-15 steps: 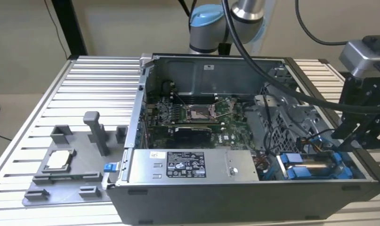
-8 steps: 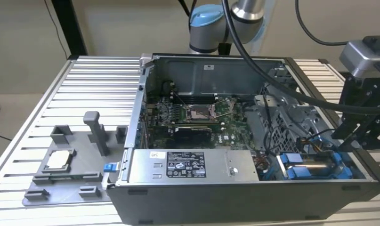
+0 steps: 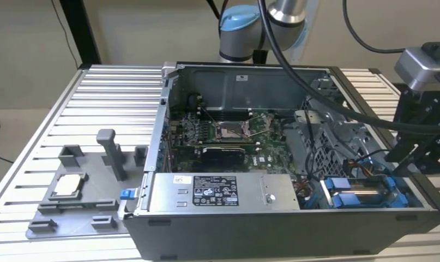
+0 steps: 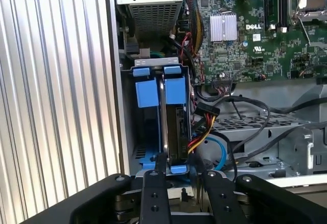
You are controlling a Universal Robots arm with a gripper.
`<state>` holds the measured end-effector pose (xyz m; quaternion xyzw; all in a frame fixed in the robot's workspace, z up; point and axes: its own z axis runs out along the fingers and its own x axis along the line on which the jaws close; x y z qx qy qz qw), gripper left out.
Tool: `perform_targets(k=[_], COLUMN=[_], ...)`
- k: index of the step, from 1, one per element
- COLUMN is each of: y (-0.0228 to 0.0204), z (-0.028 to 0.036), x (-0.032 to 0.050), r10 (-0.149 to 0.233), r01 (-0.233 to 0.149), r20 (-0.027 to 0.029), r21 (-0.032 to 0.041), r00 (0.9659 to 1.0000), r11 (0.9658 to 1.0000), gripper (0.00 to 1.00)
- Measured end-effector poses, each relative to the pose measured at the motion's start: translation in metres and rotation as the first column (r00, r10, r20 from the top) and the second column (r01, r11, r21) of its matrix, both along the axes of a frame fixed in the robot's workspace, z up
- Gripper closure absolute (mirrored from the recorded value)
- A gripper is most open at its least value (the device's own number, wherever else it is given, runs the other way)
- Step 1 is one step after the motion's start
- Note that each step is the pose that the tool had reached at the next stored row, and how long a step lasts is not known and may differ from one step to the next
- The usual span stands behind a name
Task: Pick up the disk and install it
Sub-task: 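Insert the second disk wire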
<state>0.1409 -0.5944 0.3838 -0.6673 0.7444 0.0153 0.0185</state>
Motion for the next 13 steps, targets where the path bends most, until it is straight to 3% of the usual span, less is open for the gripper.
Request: perform_targets(k=[6,10,11,13], y=[-0.0029,-0.0071,-0.0081,-0.0094], z=[0.0,0.0001,0.0001,0.0002], x=[0.0041,0.0074,0.0083,0.0093], r10=[-0.002,-0.002,-0.002,-0.003], r01=[0.002,0.002,0.003,0.003], r20=[-0.0019,-0.0033,-0.0034,-0.0035], r21=[0.0041,0.0057,0.0072,0.0188], r00=[1.0,1.0,1.0,1.0], r11=[1.0,1.0,1.0,0.9998], gripper=[0.0,0.0,0.0,0.0])
